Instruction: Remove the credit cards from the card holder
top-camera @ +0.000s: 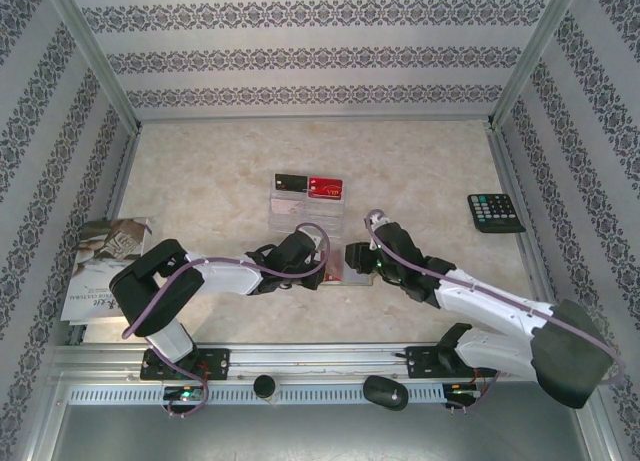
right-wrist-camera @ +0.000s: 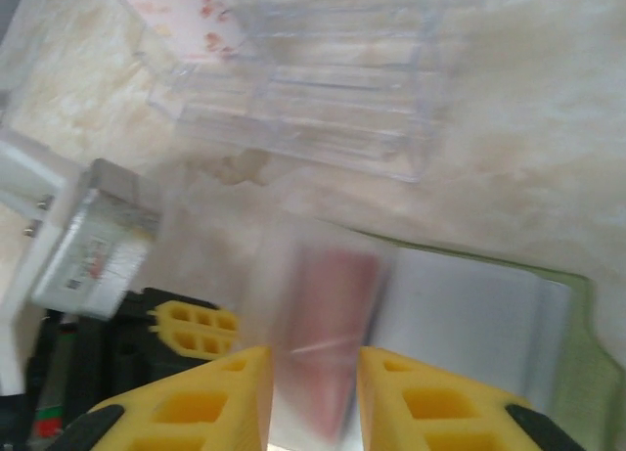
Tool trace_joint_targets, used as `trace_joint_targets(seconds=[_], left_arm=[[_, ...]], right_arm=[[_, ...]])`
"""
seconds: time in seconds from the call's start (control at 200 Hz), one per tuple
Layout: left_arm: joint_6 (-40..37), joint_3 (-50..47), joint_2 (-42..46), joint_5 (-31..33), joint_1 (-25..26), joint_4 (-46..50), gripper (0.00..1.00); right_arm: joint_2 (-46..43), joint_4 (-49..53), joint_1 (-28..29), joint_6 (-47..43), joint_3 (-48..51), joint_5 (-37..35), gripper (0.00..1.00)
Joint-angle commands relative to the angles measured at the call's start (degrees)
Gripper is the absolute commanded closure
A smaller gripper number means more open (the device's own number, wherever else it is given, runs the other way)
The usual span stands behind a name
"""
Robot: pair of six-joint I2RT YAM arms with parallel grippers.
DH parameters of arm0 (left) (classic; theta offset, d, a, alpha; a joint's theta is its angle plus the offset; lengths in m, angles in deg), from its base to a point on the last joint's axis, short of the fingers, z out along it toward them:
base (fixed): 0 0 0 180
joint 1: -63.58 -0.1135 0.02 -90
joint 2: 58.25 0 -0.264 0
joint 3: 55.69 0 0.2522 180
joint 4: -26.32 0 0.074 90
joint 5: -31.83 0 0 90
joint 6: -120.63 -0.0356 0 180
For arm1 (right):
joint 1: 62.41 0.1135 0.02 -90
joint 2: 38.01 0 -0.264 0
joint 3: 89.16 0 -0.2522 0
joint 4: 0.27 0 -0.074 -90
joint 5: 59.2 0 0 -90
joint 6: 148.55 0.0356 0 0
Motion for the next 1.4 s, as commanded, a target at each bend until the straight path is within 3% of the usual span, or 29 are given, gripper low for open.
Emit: trace_joint_targets(seconds=[0.0, 0.15, 0.769, 0.954, 1.234, 1.394], left_arm=[[-0.84, -0.65, -0.33, -1.98, 0.97, 4.68, 1.00], [-1.85, 1.10, 1.97, -1.79, 0.98, 7.73, 1.00], [-4.84, 11.08, 1.96, 0.42, 2.18, 19.65, 1.00], [-4.41, 12.51, 1.07, -0.30, 3.15, 17.60, 1.00], [-5.35, 20.72, -6.50, -6.04, 5.87, 15.47, 1.00], [-6.42, 26.27, -13.19, -11.25, 5.98, 19.84, 1.00]], right_arm=[[4.52, -1.10, -1.55, -1.93, -3.55, 9.10, 0.73], [3.74, 0.81, -2.06, -0.88, -2.90, 3.50, 0.73], [-5.36, 2.76, -5.33, 1.06, 5.93, 1.72, 0.72], [-7.07, 3.11, -5.94, 1.42, 7.40, 0.89, 0.73], [-16.81, 7.70, -9.80, 1.53, 9.98, -0.92, 0.72], [-18.41, 9.08, -11.53, 0.91, 9.55, 1.06, 0.71]])
